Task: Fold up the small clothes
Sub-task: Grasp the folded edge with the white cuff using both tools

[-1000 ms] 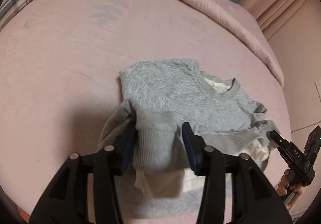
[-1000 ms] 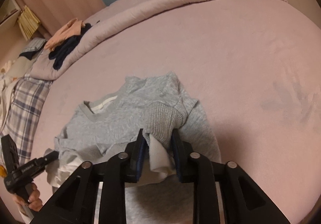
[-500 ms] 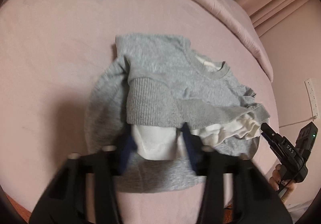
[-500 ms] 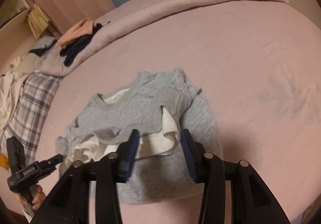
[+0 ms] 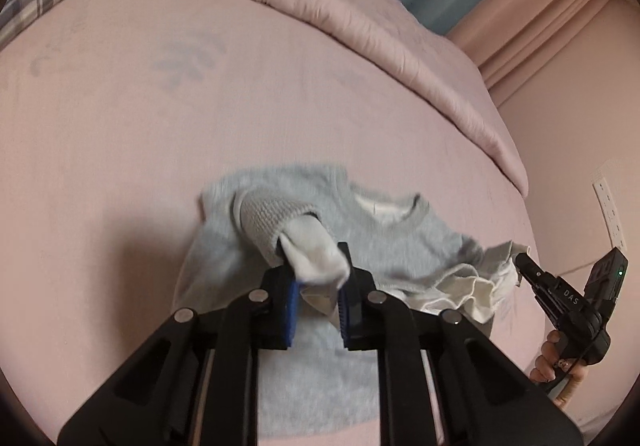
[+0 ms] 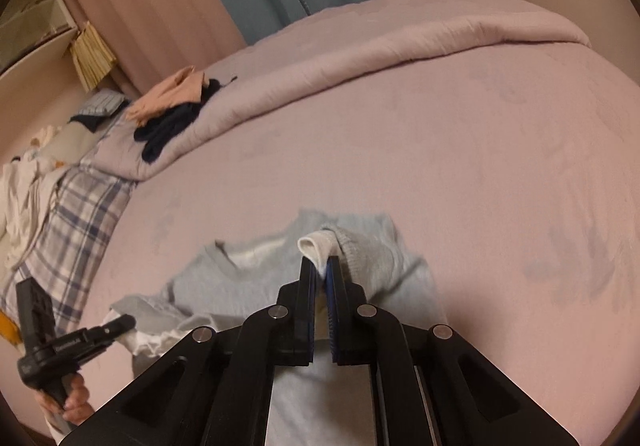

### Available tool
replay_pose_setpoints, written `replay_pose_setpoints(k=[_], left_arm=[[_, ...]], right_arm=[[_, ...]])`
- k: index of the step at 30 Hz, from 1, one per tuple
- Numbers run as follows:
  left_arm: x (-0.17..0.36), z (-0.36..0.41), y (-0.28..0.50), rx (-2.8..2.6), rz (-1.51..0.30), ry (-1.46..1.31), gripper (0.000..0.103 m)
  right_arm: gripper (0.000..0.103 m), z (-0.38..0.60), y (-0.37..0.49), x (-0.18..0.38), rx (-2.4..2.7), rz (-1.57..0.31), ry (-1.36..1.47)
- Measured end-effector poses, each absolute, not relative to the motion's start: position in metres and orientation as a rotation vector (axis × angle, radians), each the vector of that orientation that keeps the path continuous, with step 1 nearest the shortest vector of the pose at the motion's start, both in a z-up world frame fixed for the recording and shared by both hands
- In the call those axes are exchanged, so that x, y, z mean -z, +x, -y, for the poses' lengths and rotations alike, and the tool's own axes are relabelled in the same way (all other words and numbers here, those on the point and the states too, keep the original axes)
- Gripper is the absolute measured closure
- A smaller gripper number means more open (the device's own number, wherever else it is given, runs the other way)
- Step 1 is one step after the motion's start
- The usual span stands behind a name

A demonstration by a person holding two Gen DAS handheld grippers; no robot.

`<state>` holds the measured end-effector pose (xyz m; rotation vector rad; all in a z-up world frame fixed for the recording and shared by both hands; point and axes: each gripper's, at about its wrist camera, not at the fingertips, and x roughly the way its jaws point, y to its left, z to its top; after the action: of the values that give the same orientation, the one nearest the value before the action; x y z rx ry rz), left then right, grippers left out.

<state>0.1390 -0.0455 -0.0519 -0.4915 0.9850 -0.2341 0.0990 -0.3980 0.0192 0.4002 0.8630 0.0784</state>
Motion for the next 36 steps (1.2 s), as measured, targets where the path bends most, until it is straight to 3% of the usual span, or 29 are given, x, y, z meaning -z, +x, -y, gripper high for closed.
replay_pose_setpoints(k=[12,32,35,36], left_arm=[[0.092,0.049,0.203,0.167,-1.083,-0.481,0.088],[0.103,0.057,0.212,0.144,-1.1,-0.419,0.085],[0.095,0.056,0.209,0.171,-1.104,-0.408,0.079],[0.093,0.055,0.207,0.18,-1.1,-0.41,0.073]], right_arm=[[0.096,0.394,0.17,0.025,0.012,-0.97,0.391],[0.096,0.384,0.186,0.052,0.086,-1.036,0.325],[0.096,0.382,0.186,0.05,0.085,-1.037,0.315],[0.096,0.382,0.185,0.048,0.083,-1.039,0.317]])
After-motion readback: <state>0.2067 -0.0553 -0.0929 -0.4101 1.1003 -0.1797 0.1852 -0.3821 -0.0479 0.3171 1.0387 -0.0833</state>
